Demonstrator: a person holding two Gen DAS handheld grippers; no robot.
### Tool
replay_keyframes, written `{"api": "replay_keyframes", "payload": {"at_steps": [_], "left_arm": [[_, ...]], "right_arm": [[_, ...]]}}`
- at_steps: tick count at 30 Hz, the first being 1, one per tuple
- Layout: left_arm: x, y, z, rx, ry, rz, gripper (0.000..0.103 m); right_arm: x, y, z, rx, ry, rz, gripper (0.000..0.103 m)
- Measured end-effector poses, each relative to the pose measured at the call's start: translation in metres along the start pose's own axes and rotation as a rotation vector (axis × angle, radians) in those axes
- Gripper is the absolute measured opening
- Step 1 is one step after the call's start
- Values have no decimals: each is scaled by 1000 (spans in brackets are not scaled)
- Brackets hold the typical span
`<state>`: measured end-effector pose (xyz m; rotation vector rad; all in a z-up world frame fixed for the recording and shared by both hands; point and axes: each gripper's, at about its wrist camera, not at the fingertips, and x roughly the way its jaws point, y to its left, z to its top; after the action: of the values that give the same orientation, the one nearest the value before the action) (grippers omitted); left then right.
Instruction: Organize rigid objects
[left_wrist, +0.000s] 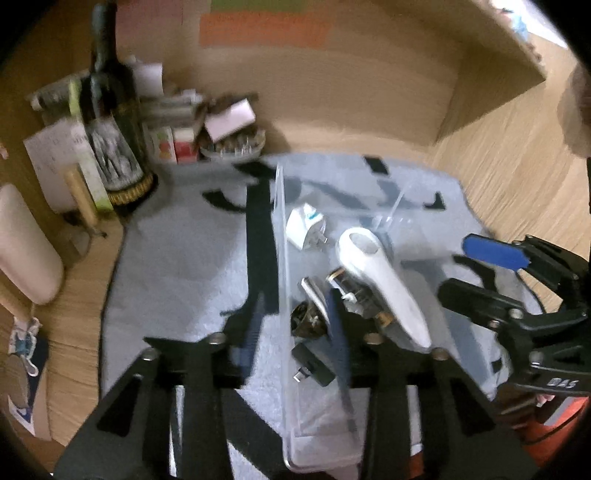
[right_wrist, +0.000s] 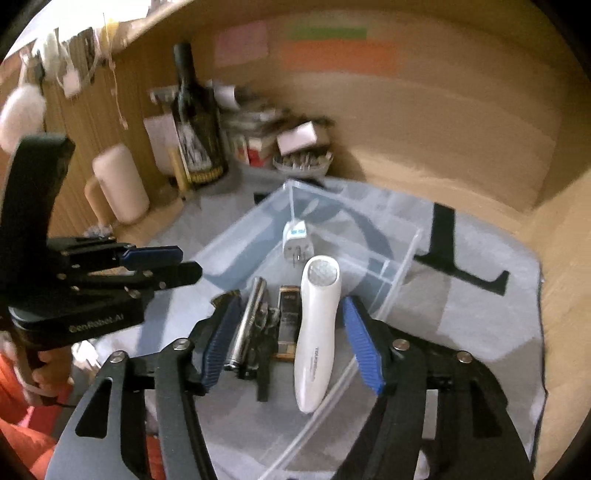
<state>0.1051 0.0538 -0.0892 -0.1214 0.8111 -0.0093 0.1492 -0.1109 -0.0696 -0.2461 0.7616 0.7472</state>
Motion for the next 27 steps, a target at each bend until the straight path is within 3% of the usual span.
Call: {"api": "replay_keyframes", "payload": {"at_steps": [5, 10, 12, 18, 27], "left_arm": [[-49, -14, -2, 21, -164, -3, 65], [-90, -25, -7, 37, -313, 8, 92], [-108, -29, -13, 38, -378, 2, 98], [-142, -44, -29, 88, -515, 59, 103], [-151, -51, -37, 96, -545, 36, 103]], "right_arm": [[-56, 8, -1, -15, -161, -52, 85], [-99, 11, -7, 1, -295, -108, 103], [-113, 11, -11, 15, -342, -137, 103], [-132, 15, -21, 14, -418, -189, 103], [-148, 22, -32, 15, -463, -211, 103]]}}
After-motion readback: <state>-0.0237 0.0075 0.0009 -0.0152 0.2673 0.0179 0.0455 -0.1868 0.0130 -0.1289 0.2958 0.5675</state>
